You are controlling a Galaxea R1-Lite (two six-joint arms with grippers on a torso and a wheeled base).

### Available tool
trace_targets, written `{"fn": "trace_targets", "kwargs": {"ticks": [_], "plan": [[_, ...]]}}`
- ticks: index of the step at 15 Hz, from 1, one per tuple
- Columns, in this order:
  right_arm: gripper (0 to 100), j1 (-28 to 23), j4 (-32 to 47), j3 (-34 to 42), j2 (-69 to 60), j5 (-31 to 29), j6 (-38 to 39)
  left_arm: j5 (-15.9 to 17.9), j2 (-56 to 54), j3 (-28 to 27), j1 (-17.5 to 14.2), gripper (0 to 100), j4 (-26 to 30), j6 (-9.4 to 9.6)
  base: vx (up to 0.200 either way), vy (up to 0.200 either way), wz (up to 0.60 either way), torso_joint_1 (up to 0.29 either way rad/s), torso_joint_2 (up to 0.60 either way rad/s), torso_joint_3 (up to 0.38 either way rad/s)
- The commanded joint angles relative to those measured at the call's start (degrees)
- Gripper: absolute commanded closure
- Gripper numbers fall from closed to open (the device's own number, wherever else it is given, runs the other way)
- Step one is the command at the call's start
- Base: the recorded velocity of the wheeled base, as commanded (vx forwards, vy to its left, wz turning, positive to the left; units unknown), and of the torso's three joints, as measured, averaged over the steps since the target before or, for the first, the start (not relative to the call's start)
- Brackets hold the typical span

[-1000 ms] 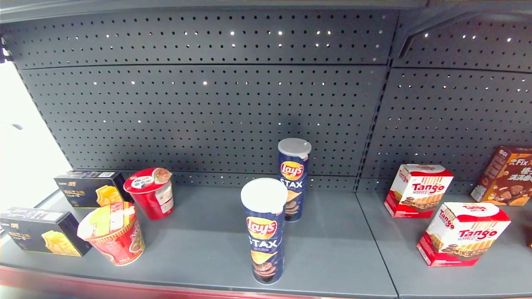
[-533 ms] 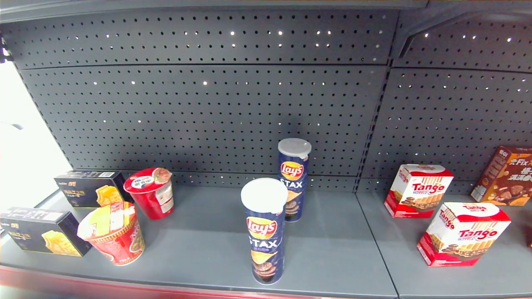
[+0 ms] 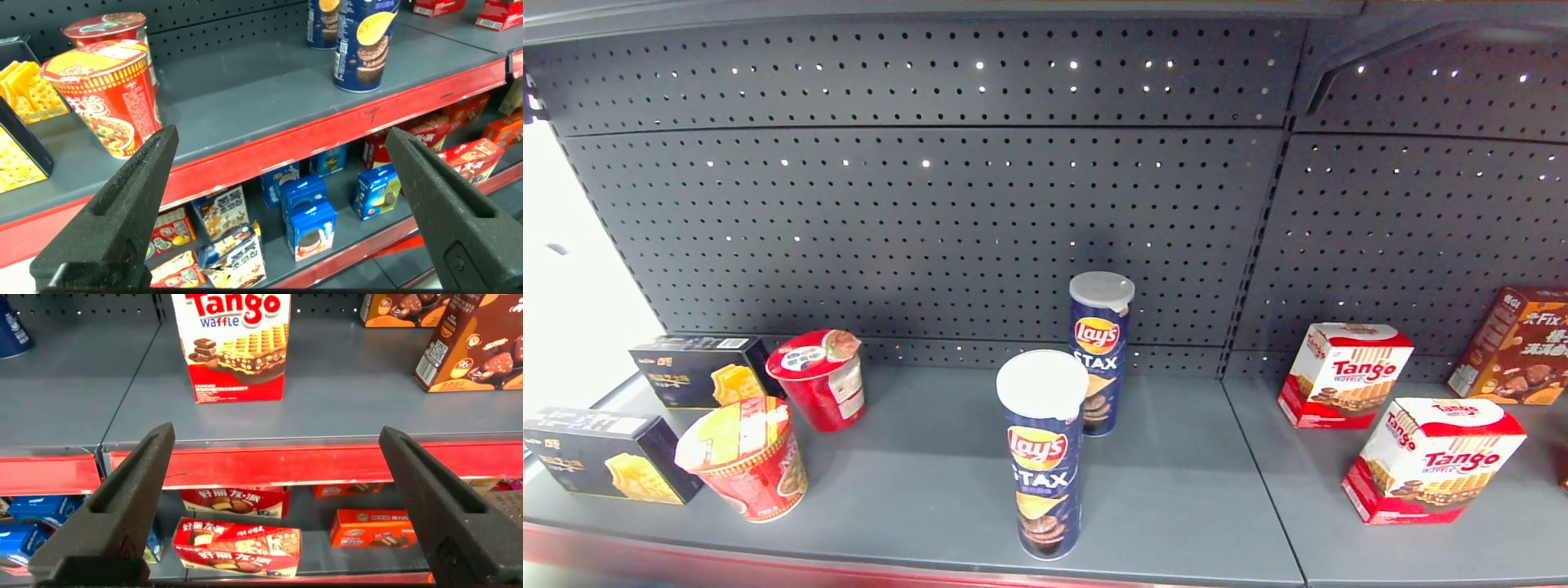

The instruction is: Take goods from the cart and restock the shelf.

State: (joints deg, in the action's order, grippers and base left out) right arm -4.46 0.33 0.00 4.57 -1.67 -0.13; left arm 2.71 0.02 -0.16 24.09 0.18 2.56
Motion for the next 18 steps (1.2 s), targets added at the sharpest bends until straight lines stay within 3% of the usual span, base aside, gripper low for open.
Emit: {"fn": "trace_targets", "kwargs": {"ticks": [1,4,7,8,9,10,11,13,15,16,17,18], "plan": [[0,-0.02,0.02,0.00,0.44,0.00,-0.04,0.02,-0.02,0.07,-0.01,0,-0.01,-0.01,0.000,0.000,0.00,0.000,0.00,0.000],[0,-0.02,0.02,0.00,0.44,0.00,-0.04,0.19,-0.02,0.07,0.17,0,-0.09,0.34,0.000,0.000,0.00,0.000,0.00,0.000],[0,-0.02,0.02,0.00,0.44,0.00,-0.04,0.28,0.68,-0.11,1.93,0,-0.80,7.11,0.000,0.000,0.00,0.000,0.00,0.000],[0,-0.02,0.02,0.00,0.44,0.00,-0.04,1.95,4.63,-0.11,1.75,0,-0.80,7.28,0.000,0.000,0.00,0.000,0.00,0.000],[0,-0.02,0.02,0.00,0.44,0.00,-0.04,5.03,7.80,-4.76,2.45,0,-5.63,9.39,0.000,0.000,0.00,0.000,0.00,0.000],[0,-0.02,-0.07,0.00,0.44,0.00,-0.04,4.85,18.43,-7.66,6.32,0,-10.55,10.18,0.000,0.000,0.00,0.000,0.00,0.000],[0,-0.02,0.02,0.00,0.44,0.00,-0.04,2.92,23.44,-11.00,8.52,0,-12.66,10.27,0.000,0.000,0.00,0.000,0.00,0.000],[0,-0.02,-0.07,0.00,0.44,0.00,-0.04,6.08,36.45,-19.44,9.84,0,-19.43,10.18,0.000,0.000,0.00,0.000,0.00,0.000],[0,-0.02,0.02,0.00,0.44,0.00,-0.04,9.69,45.42,-24.89,10.45,0,-20.49,10.01,0.000,0.000,0.00,0.000,0.00,0.000],[0,-0.02,0.02,0.00,0.44,0.00,-0.04,9.95,49.72,-26.30,10.63,0,-20.66,9.74,0.000,0.000,0.00,0.000,0.00,0.000],[0,-0.02,0.02,0.00,0.44,0.00,-0.04,9.77,53.15,-26.21,10.19,0,-20.93,8.69,0.000,0.000,0.00,0.000,0.00,0.000],[0,-0.02,0.02,0.00,0.44,0.00,-0.04,9.69,59.74,-27.09,9.84,0,-23.30,4.12,0.000,0.000,0.00,0.000,0.00,0.000]]}}
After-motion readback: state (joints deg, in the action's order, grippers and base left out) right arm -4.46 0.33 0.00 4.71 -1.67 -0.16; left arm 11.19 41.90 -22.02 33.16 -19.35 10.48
